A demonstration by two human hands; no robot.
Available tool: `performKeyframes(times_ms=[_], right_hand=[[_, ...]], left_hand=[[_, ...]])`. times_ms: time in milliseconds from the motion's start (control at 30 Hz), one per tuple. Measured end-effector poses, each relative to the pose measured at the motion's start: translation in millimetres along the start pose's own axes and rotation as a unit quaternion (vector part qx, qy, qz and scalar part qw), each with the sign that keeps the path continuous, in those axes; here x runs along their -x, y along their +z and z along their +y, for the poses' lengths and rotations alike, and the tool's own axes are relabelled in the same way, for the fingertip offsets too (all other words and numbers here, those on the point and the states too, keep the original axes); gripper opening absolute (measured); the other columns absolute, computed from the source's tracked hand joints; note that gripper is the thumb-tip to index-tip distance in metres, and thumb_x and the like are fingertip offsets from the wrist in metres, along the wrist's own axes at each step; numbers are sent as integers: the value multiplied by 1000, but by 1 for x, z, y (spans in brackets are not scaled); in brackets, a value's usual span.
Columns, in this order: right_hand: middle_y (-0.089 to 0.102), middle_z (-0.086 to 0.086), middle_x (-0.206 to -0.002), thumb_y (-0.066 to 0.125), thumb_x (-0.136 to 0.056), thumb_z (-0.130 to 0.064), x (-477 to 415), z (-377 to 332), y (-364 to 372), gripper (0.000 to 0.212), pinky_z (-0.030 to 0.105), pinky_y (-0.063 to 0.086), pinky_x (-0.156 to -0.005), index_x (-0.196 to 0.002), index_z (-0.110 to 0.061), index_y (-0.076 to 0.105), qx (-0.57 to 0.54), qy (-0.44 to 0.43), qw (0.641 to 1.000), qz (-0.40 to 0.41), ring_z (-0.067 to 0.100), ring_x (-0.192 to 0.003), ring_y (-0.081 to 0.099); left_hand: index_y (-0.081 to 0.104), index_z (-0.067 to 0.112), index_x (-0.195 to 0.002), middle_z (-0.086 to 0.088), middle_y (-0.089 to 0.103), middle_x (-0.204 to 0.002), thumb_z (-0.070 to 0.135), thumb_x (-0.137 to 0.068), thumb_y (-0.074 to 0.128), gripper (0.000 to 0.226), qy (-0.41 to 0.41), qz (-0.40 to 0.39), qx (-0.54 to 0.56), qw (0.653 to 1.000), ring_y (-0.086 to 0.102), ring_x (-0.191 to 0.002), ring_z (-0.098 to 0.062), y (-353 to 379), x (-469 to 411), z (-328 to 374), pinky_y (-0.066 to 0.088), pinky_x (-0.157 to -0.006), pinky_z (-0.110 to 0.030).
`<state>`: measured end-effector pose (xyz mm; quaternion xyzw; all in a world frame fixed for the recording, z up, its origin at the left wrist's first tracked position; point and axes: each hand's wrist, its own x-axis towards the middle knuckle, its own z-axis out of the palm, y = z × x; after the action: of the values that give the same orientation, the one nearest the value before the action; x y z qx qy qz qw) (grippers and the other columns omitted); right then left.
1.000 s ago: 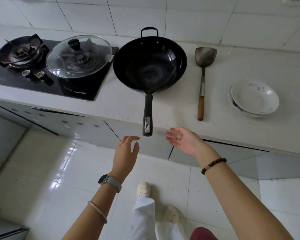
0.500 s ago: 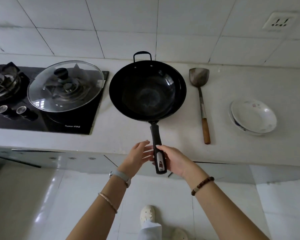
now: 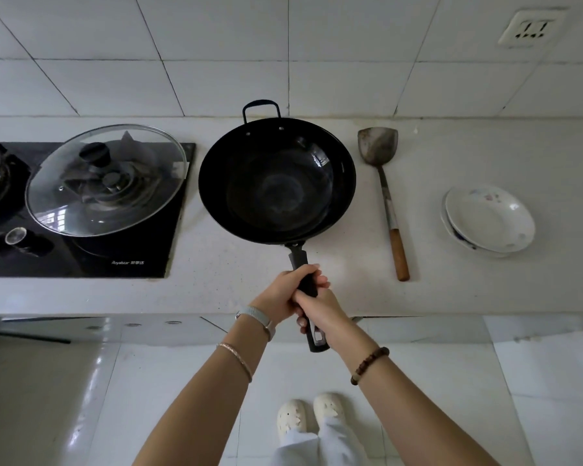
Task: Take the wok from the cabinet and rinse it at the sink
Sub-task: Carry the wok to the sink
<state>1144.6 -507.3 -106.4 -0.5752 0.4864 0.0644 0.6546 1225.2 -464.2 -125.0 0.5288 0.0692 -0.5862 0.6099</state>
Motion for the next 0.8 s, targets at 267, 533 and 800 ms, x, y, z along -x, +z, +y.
performKeyframes(times_ms=[267, 533, 800], right_hand=[[49, 4, -53, 53, -88, -16, 6, -6, -6, 16, 23, 40, -37, -99, -5, 51, -5, -41, 999, 30, 13, -34, 44], [50, 4, -57, 51, -87, -13, 21, -21, -15, 14, 24, 41, -38, -100, -8, 50, -2, -52, 999, -6, 13, -36, 43], [47, 3, -54, 52, -88, -13, 52, -31, -19, 8, 23, 39, -38, -95, -10, 49, 39, -116, 990, -75, 13, -38, 43]], left_hand=[[56, 10, -73, -3, 59, -63, 20, -93, 60, 22, 14, 29, -25, 999, 63, -75, -19, 16, -2, 6, 53, -75, -28], [55, 12, -70, 0, 57, -61, 23, -93, 60, 26, 42, 56, -34, 997, 66, -71, -15, 29, 16, 15, 51, -83, -33], [52, 12, -68, 1, 55, -57, 21, -93, 58, 27, 119, 114, 4, 986, 61, -68, -16, 39, 58, 15, 53, -67, -27]])
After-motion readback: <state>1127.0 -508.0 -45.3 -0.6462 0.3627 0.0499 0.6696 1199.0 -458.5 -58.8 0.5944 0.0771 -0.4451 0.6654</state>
